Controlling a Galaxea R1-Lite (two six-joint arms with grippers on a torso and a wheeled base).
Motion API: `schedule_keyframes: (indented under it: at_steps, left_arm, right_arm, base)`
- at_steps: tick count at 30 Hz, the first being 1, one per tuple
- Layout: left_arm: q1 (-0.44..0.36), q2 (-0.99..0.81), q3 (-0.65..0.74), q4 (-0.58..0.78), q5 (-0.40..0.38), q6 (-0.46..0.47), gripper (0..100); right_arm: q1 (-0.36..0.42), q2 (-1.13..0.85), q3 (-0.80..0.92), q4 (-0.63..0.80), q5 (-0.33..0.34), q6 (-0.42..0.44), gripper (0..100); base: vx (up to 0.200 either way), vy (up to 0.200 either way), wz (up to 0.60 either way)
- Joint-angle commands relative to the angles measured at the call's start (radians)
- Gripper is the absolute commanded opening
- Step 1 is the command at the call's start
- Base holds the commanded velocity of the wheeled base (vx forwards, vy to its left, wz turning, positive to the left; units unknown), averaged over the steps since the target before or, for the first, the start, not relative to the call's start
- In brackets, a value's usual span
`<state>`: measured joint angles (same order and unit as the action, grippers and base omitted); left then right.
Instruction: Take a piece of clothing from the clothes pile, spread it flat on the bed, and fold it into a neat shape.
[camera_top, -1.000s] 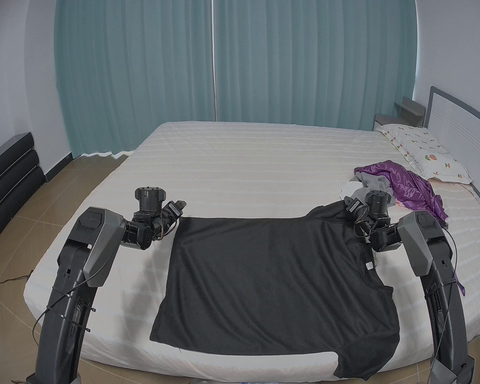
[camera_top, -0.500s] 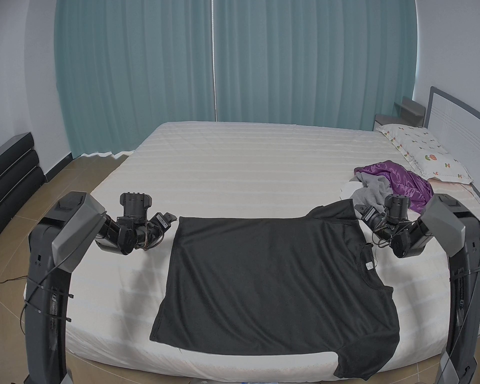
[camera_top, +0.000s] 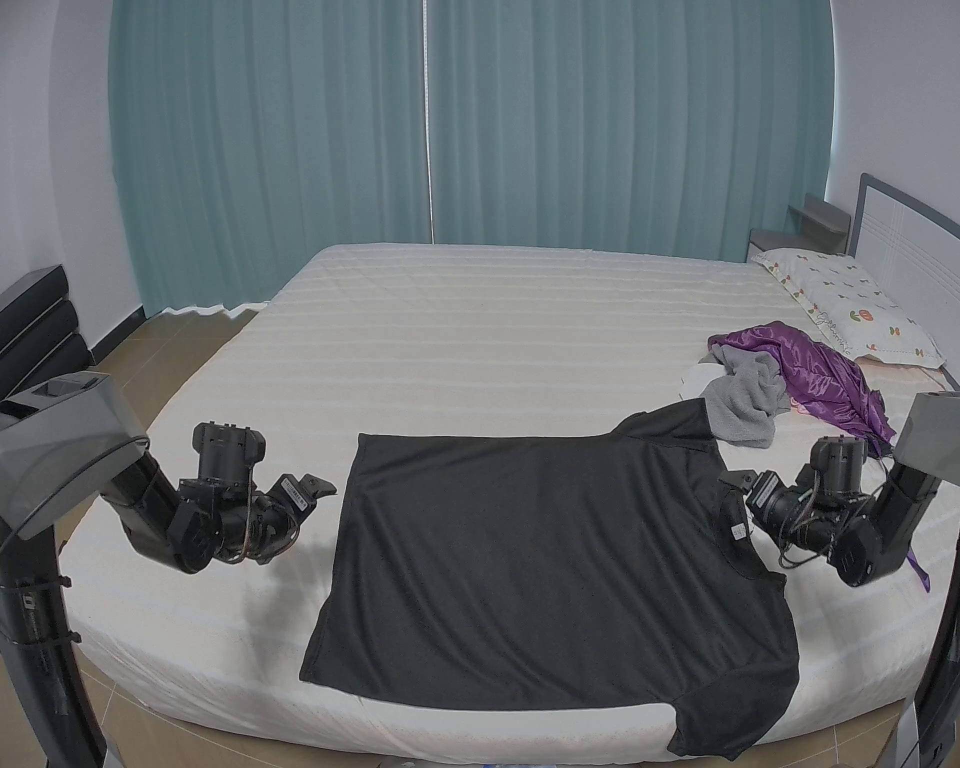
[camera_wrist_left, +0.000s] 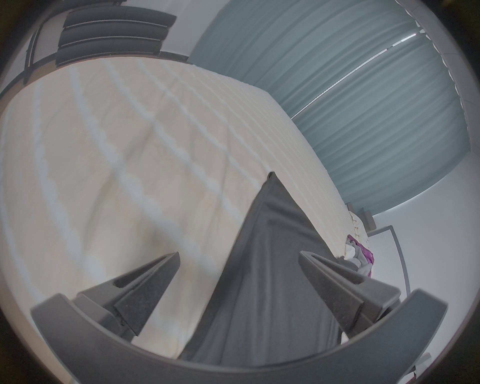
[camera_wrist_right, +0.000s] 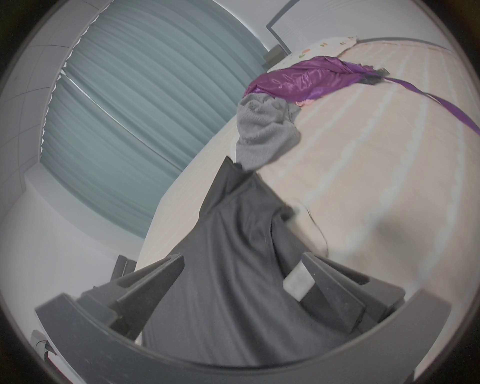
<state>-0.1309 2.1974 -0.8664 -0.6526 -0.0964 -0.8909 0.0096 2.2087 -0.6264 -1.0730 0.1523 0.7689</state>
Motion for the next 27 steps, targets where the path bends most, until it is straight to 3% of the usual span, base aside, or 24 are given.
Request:
schedule_keyframes:
  at_steps: [1,8,12,21,27]
  left_arm:
    - [-0.102,-0.321,0.507,-0.177,-0.019,-0.109,100]
    - [-0.108,-0.312,0.572,-0.237,-0.034,-0.117,100]
    - [-0.108,-0.308,0.572,-0.237,-0.036,-0.117,100]
    - [-0.107,-0.305,0.57,-0.239,-0.042,-0.12,100]
    - [-0.107,-0.305,0.566,-0.245,-0.042,-0.132,100]
  right_arm:
    - [0.107,-0.245,0.579,-0.318,0.084,0.128,100]
    - [0.102,-0.208,0.626,-0.363,0.151,0.136,100]
    - [0.107,-0.21,0.626,-0.355,0.153,0.138,100]
    - [0.107,-0.208,0.626,-0.351,0.153,0.139,100]
    - [0.107,-0.207,0.626,-0.351,0.153,0.139,100]
  base:
    - [0.0,0.0,0.0]
    - [0.0,0.0,0.0]
    - [0.0,0.0,0.0]
    - [-0.2,0.0,0.0]
    - [0.0,0.0,0.0]
